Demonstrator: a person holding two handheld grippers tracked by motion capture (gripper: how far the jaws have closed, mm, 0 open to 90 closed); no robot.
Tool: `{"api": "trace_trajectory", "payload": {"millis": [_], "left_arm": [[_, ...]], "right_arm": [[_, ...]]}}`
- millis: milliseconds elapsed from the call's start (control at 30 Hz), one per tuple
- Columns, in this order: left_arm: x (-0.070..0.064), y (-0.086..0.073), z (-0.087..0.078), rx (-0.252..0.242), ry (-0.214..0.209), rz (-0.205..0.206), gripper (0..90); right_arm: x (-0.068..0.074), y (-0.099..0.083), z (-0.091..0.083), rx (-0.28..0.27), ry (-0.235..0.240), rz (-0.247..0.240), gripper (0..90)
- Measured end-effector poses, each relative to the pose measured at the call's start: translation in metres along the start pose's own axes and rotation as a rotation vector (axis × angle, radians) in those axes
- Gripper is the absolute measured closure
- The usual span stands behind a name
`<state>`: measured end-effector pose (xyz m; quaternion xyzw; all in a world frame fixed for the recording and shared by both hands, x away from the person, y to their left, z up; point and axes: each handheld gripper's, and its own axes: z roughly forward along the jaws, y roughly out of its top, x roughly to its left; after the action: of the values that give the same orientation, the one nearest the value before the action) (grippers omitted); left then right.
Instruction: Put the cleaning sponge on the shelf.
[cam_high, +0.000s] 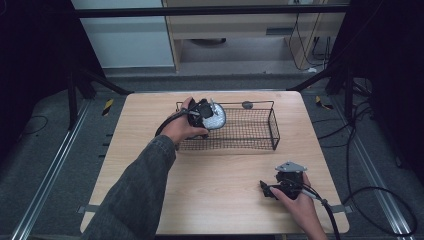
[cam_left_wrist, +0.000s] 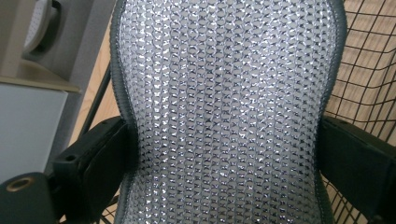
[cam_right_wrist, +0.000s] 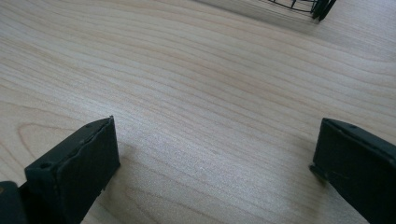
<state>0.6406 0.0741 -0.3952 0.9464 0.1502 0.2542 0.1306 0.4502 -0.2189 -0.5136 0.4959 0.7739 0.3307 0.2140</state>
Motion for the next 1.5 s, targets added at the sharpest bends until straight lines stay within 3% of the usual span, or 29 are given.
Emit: {"api": "trace_trajectory", "payload": {"millis": [67,467,867,1500], "left_arm": [[0.000,0.000,0.001,0.005,-0.020,-0.008,4.0],[0.002,-0.004,0.002,0.030,-0.048,-0.030,3.0],[0.005,-0.004,-0.006,-0.025,-0.055,-0.050,17.5],[0.001,-0.001,-0.018,-0.059,-0.062,-0.034,18.0]], "right_arm": [[0.000,0.000,0.000,0.002,0.000,0.000,0.5],[0.000,0.000,0.000,0.001,0.000,0.000,0.5],[0.000,0.000,0.000,0.001,0.000,-0.001,0.5],[0.000,0.000,0.000,0.003,0.002,0.001,0.4]]}}
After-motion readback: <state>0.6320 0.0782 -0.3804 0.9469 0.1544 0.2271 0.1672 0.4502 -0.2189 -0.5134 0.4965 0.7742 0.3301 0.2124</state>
